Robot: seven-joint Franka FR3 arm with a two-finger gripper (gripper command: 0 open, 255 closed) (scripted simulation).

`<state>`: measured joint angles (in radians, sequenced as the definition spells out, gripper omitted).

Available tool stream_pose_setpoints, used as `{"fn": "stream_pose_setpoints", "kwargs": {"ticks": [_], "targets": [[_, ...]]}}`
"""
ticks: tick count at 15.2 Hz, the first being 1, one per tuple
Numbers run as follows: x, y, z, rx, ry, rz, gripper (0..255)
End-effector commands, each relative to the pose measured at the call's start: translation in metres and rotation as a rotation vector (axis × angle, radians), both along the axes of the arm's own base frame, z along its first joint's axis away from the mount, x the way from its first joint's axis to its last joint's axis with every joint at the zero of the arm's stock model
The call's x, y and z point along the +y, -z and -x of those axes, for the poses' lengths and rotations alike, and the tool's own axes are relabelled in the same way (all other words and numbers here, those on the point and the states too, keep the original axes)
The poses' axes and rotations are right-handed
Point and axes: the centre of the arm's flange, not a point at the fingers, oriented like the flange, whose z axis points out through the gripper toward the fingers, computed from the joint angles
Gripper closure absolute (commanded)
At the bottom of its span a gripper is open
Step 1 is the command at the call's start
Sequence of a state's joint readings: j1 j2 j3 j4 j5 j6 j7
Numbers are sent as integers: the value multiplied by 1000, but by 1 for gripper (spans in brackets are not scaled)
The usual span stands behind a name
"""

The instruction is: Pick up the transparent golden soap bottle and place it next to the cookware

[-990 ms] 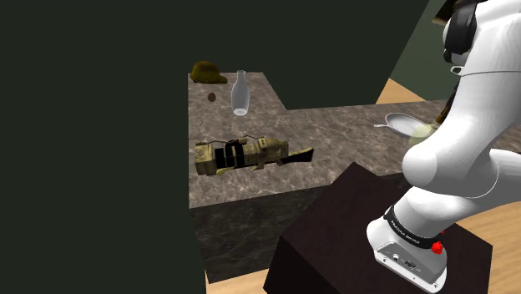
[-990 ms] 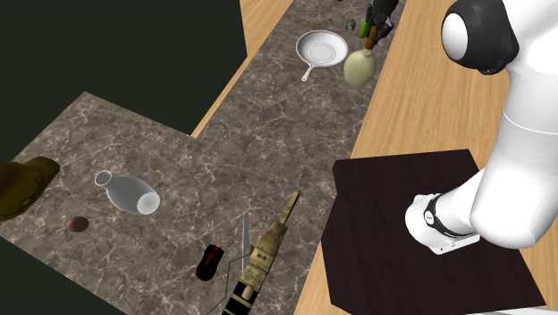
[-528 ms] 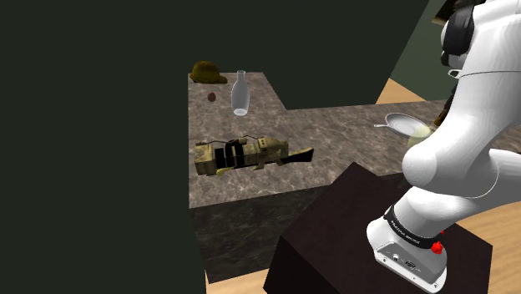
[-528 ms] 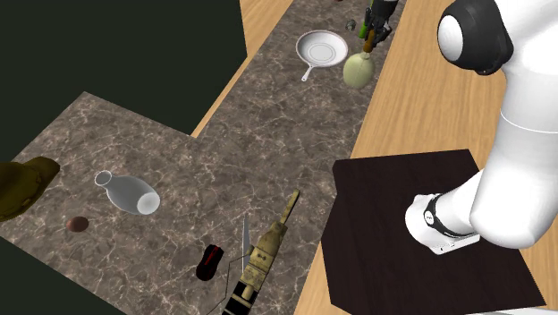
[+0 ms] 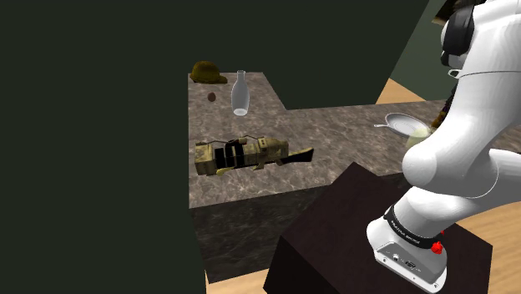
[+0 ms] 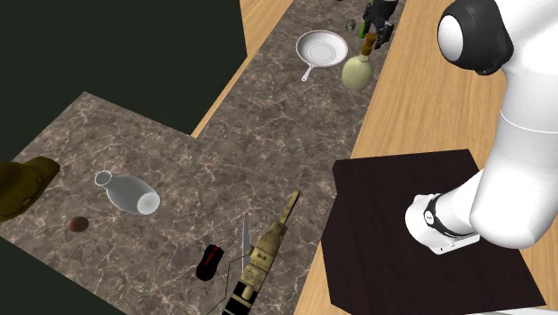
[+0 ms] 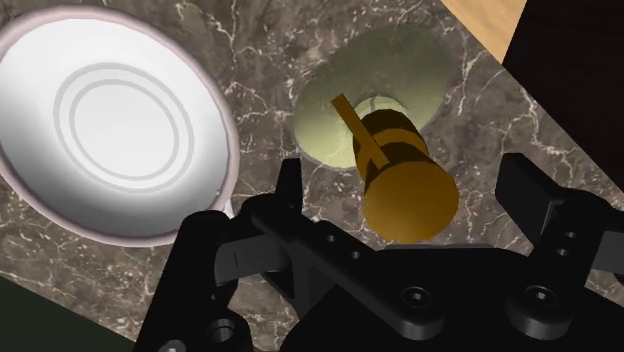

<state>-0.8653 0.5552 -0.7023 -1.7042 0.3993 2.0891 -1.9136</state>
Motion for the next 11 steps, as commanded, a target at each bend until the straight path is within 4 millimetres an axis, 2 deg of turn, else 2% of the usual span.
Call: {"fn": "stream_pose_setpoints", "kwargs": {"ticks": [1, 5, 11], "targets": [[0, 0, 0, 0, 0, 0, 0], [-1, -50, 0, 0, 0, 0, 0], [-1, -50, 0, 0, 0, 0, 0]]}}
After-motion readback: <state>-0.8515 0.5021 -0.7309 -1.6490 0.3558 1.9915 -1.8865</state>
